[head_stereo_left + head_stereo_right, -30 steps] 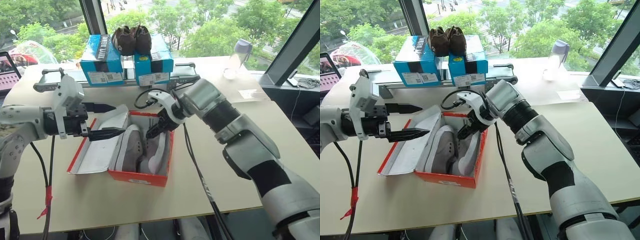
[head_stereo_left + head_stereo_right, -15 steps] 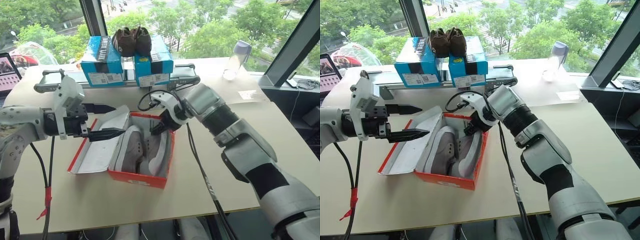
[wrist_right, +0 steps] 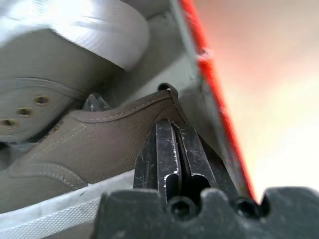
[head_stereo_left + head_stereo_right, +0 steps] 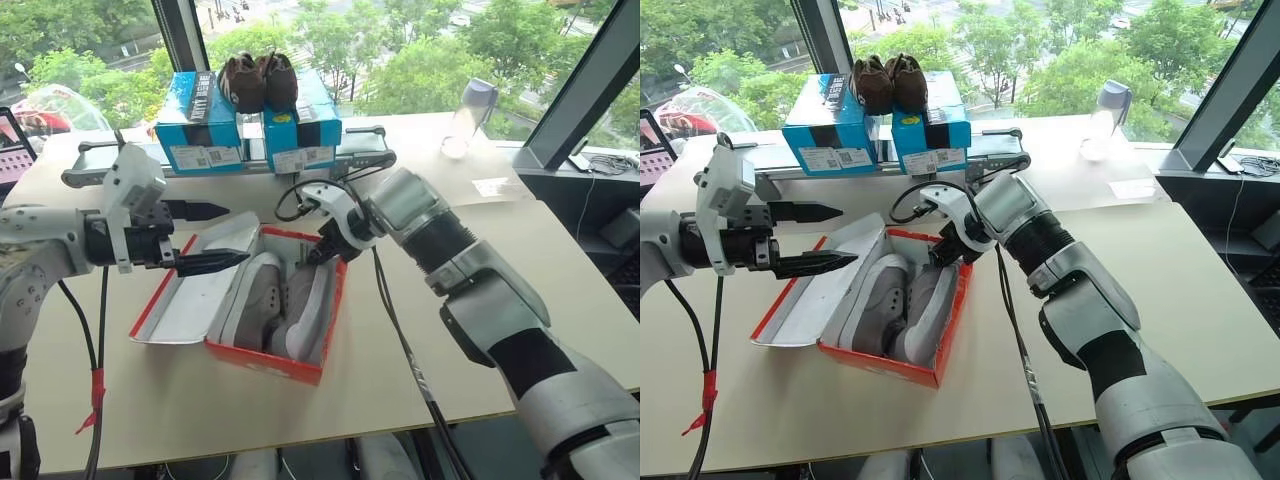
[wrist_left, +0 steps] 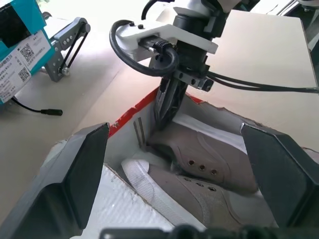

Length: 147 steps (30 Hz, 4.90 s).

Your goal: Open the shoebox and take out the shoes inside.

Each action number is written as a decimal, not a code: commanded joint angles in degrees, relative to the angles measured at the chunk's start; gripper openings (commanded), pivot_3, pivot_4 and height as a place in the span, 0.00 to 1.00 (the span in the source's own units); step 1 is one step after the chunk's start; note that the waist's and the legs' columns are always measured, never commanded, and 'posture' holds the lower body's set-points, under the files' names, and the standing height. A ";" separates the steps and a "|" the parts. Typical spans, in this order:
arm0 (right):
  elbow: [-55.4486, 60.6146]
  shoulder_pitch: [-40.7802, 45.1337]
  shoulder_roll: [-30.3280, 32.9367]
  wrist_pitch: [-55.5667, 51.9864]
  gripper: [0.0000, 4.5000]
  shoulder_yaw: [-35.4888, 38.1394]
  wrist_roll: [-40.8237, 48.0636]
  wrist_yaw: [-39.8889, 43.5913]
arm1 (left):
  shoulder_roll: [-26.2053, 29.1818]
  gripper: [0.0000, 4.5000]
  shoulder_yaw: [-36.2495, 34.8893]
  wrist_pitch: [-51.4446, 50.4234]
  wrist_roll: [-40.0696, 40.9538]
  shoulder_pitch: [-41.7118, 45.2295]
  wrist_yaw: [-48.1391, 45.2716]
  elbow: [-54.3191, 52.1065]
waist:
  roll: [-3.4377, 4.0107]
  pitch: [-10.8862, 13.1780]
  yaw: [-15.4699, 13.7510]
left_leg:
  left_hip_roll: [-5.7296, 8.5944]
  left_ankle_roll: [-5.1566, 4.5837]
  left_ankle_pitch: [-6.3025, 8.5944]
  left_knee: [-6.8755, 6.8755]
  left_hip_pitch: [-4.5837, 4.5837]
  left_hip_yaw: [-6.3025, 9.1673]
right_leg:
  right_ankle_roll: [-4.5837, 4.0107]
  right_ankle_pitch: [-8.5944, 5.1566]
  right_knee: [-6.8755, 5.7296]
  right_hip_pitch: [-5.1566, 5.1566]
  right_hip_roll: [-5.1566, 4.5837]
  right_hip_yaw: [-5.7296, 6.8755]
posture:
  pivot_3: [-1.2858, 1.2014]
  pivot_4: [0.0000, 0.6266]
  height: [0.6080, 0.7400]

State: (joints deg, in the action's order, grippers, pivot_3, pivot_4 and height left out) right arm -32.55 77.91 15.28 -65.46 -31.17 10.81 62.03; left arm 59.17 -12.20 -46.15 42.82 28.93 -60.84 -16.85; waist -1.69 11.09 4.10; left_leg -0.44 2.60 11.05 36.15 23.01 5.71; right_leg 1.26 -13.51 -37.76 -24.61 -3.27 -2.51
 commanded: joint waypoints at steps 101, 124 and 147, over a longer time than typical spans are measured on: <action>-25.97 2.31 -6.04 106.17 0.01 -6.67 -32.75 25.79 | 4.54 1.00 -14.84 -6.26 9.69 -8.54 11.07 -12.15 | -0.06 -0.01 1.35 | -0.43 0.24 0.10 -0.24 -0.79 -0.10 | -0.31 -0.29 -0.24 0.42 0.38 -0.10 | 0.52 0.24 1.00; -1.11 7.52 1.72 76.44 0.01 7.30 -17.01 22.13 | 1.16 1.00 1.20 2.62 2.20 5.22 3.25 -0.51 | -0.06 0.11 -0.15 | -0.41 0.25 0.10 -0.20 -0.54 -0.08 | -0.30 -0.29 -0.20 0.26 0.37 -0.06 | 0.52 0.24 1.00; 2.16 -6.84 32.87 52.56 0.01 24.31 -17.32 9.78 | 6.71 1.00 -2.20 -2.17 5.50 8.01 -7.46 2.73 | -0.12 0.13 -0.80 | -0.33 0.23 0.11 -0.16 -0.21 -0.09 | -0.30 -0.29 0.06 0.13 0.24 0.05 | 0.52 0.24 1.00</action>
State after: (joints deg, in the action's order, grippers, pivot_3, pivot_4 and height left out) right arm -33.59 75.92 45.50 -9.99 -9.85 -8.35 71.93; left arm 64.04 -11.94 -48.11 47.88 36.19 -67.30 -13.79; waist -1.81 11.22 3.30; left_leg -0.76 2.82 11.16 35.95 22.79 5.63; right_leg 0.97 -13.80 -37.62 -24.40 -3.06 -2.41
